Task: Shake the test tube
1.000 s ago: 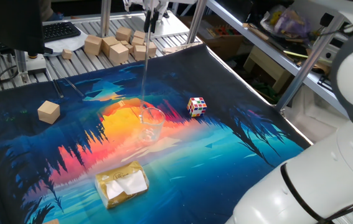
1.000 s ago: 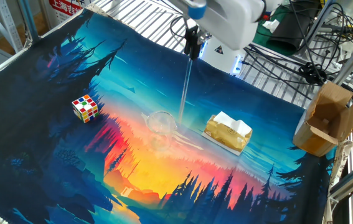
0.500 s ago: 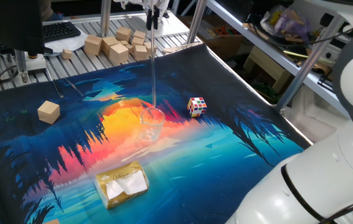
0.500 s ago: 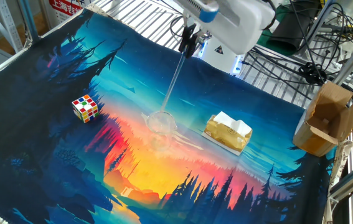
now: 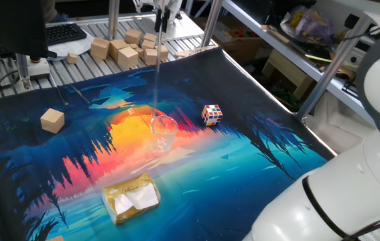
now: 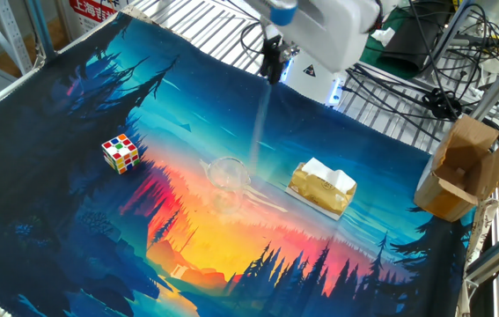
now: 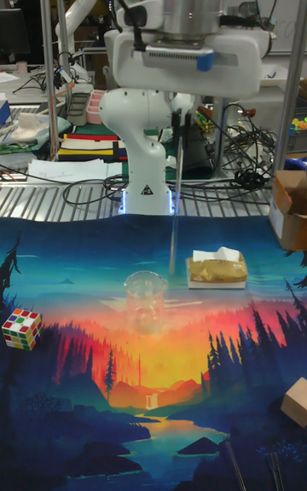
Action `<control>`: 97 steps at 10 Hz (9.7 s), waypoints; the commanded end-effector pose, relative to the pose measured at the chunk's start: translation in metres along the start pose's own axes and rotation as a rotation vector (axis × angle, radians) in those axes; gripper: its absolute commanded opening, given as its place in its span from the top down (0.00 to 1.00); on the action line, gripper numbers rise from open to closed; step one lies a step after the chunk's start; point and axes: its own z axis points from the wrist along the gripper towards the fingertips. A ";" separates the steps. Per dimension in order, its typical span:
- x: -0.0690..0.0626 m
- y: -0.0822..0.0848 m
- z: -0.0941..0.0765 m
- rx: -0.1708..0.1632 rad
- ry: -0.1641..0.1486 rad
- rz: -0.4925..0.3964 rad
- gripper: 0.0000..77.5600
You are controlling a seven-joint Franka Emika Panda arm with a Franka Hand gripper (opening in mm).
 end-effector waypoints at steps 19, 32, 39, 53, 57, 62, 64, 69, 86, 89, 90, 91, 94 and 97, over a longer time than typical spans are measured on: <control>0.002 -0.020 0.003 0.186 -0.050 -0.247 0.99; -0.021 -0.028 -0.011 0.121 -0.016 -0.265 0.99; -0.032 -0.033 -0.013 0.109 -0.008 -0.289 0.99; 0.004 0.022 0.002 0.016 -0.016 -0.183 0.99; -0.001 0.007 0.000 0.033 -0.019 -0.210 0.99; -0.005 -0.008 0.005 0.038 -0.019 -0.246 0.99; -0.003 -0.016 0.022 0.036 -0.031 -0.264 0.99; 0.000 -0.008 0.039 0.034 -0.038 -0.258 0.99; 0.006 -0.013 0.101 0.011 -0.100 -0.270 0.99; 0.004 -0.014 0.106 0.012 -0.101 -0.280 0.99; 0.003 -0.015 0.107 0.012 -0.103 -0.282 0.99; 0.001 -0.017 0.112 0.012 -0.110 -0.289 0.99; 0.001 -0.016 0.114 0.012 -0.108 -0.271 0.99; 0.001 -0.016 0.114 0.014 -0.123 -0.273 0.99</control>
